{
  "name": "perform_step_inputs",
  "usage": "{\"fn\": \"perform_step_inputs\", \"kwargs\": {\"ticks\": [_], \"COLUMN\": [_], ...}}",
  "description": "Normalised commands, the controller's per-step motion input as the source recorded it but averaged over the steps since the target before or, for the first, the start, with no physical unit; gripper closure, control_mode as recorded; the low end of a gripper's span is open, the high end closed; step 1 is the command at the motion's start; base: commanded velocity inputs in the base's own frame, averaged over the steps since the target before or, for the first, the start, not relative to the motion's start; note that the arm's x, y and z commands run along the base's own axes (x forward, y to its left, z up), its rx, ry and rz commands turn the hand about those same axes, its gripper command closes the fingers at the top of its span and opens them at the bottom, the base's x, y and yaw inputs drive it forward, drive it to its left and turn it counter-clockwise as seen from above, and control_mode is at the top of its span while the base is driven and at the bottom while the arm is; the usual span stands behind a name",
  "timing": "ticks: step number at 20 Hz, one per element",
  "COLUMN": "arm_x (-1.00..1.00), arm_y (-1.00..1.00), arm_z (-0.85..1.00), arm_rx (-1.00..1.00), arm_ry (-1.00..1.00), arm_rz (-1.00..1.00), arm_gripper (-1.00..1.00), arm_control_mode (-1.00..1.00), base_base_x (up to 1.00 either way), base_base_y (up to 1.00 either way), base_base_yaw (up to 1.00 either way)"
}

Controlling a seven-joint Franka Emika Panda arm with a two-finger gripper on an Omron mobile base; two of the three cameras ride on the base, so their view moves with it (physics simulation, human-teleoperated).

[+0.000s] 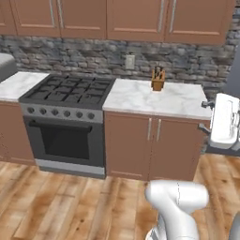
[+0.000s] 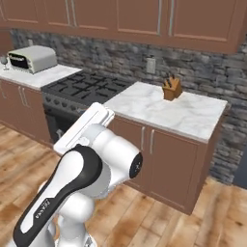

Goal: Retrieve the wine glasses from the counter and place one next to each plate.

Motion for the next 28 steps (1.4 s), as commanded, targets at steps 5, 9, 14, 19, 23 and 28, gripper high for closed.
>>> {"fn": "perform_step_inputs", "kwargs": {"ticks": [5,9,14,19,23,28], "arm_x": [0.0,0.0,0.0,0.0,0.0,0.0], "arm_y": [0.0,0.0,0.0,0.0,0.0,0.0], "arm_z": [0.0,0.0,0.0,0.0,0.0,0.0], "arm_rx": [0.0,0.0,0.0,0.0,0.0,0.0], "arm_ry": [0.0,0.0,0.0,0.0,0.0,0.0], "arm_rz": [0.0,0.0,0.0,0.0,0.0,0.0], "arm_gripper": [-1.0,-1.0,-1.0,-1.0,-1.0,-1.0], "arm_control_mode": [1.0,1.0,1.0,1.0,1.0,1.0], "base_base_x": [0.16,0.06,0.51,0.87,0.8,0.5], "base_base_y": [1.0,1.0,1.0,1.0,1.0,1.0], "base_base_yaw": [0.0,0.0,-0.05,-0.16,-0.12,-0.12]}}
